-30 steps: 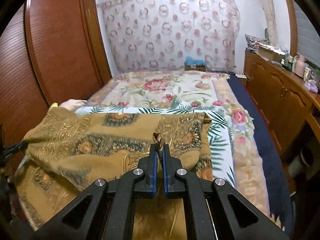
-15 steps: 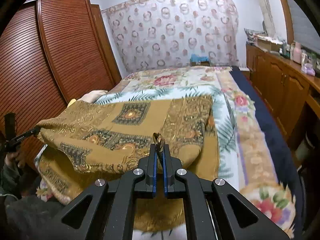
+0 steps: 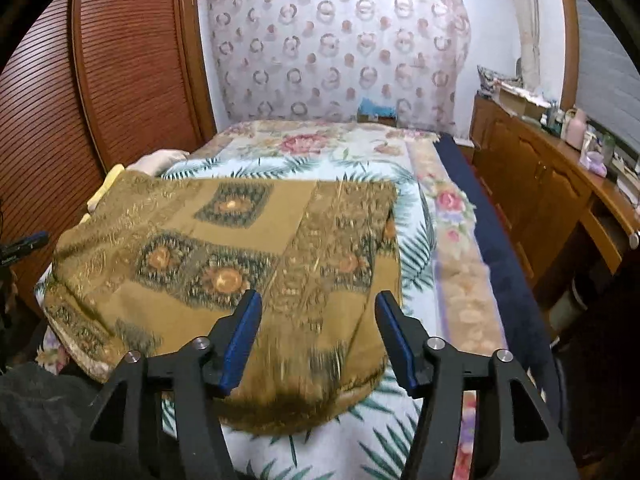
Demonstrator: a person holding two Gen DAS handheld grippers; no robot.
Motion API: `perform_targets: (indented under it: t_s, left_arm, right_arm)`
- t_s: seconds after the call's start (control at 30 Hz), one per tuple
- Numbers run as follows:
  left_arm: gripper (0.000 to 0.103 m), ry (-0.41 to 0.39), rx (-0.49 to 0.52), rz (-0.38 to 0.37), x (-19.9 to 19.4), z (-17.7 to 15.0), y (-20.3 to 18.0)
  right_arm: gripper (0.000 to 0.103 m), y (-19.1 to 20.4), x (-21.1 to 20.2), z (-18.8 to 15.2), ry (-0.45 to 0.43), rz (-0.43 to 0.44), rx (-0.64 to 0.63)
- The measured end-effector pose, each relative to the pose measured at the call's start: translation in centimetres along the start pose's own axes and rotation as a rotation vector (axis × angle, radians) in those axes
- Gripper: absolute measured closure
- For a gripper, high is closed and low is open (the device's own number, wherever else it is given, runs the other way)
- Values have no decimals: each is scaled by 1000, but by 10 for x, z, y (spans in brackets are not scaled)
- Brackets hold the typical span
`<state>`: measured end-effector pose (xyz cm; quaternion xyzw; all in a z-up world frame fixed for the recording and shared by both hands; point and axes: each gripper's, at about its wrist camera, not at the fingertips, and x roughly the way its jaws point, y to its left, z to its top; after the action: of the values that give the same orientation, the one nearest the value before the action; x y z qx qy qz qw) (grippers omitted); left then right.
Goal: Fold small clothes
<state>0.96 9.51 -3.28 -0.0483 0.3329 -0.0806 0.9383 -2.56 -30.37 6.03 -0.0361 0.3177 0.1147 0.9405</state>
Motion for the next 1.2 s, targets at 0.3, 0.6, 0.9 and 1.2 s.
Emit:
perform_targets:
  t_s: [0.3, 0.6, 0.9, 1.2]
  left_arm:
    - [32, 43, -31, 30, 23, -7, 3]
    - [32, 70, -67, 58, 32, -16, 15]
    - [32, 68, -78, 75, 38, -14, 21]
    - [32, 120, -78, 94, 57, -14, 27]
  right_arm:
    - [40, 39, 51, 1, 6, 44, -78]
    - [40, 42, 99, 8, 74, 70, -97]
    - [40, 45, 117, -3, 163, 63, -91]
    - [37, 52, 119, -15, 143, 32, -117]
